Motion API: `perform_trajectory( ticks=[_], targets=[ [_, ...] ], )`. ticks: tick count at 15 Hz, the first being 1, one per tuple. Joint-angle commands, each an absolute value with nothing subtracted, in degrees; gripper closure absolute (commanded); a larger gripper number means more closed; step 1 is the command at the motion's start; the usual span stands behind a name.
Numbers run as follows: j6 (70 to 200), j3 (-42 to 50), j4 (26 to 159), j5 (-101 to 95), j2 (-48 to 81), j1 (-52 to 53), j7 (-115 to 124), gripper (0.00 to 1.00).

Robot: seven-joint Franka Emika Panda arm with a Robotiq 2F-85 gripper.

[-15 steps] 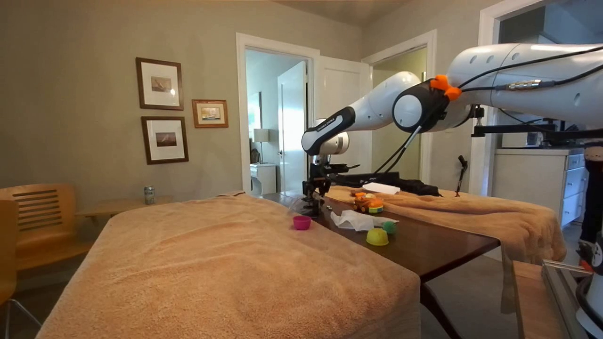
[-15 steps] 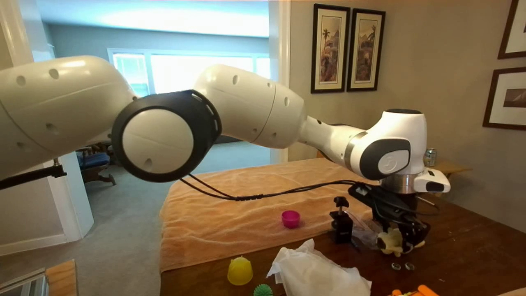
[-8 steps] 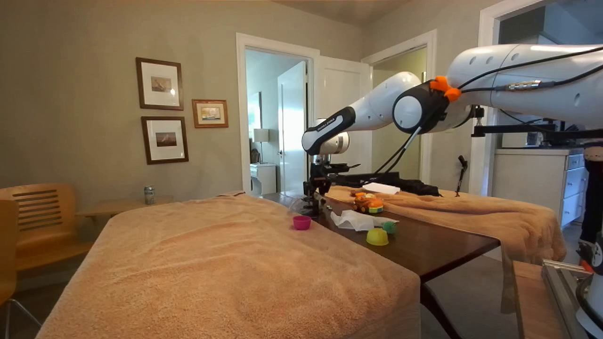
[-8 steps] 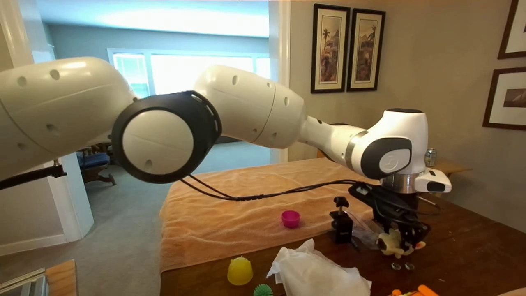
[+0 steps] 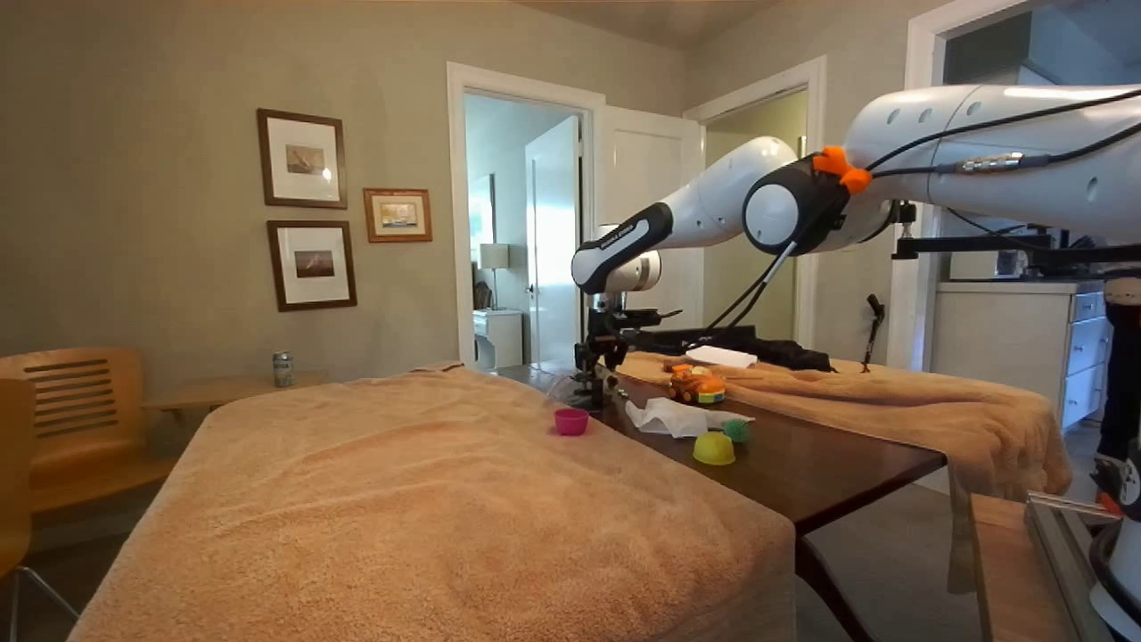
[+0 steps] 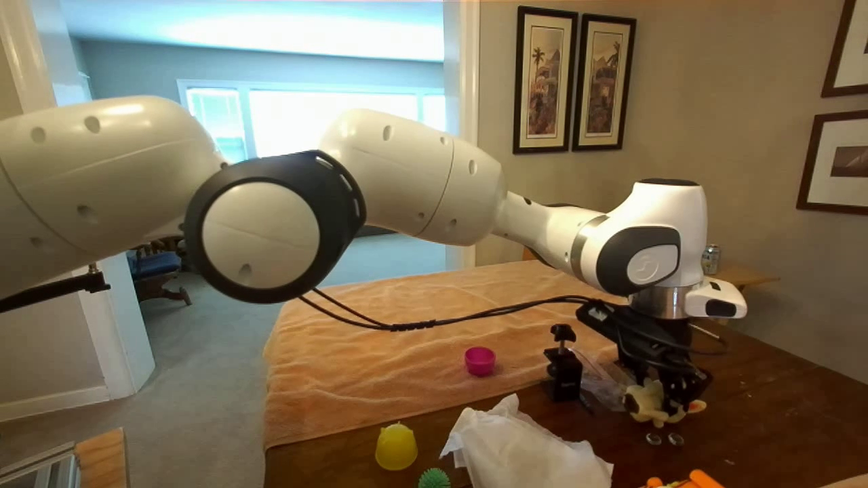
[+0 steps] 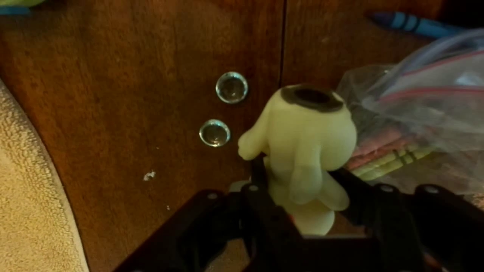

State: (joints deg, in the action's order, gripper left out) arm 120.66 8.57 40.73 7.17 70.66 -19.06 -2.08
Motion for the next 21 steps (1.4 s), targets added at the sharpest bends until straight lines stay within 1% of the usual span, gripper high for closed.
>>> perform_trajectory(
  ticks=[1, 7, 8, 9, 10, 13, 14, 21],
  targets=[
    [118.7, 9.5, 36.3, 6.5, 72.9, -18.8, 0.4, 0.84],
    [118.3, 10.0, 35.7, 6.5, 73.1, -18.6, 1.1, 0.84],
    [118.2, 10.0, 35.8, 6.5, 73.0, -18.6, 1.0, 0.34],
    [118.1, 10.0, 35.8, 6.5, 73.0, -18.5, 1.0, 0.32],
    [118.1, 10.1, 35.8, 6.5, 73.0, -18.5, 1.1, 0.27],
    [118.1, 10.2, 35.6, 6.5, 72.9, -18.3, 1.6, 0.06],
    [118.2, 10.3, 35.6, 6.5, 72.9, -18.3, 1.7, 0.01],
    [119.0, 10.9, 34.0, 6.5, 73.6, -18.6, 1.5, 0.0]
  ],
)
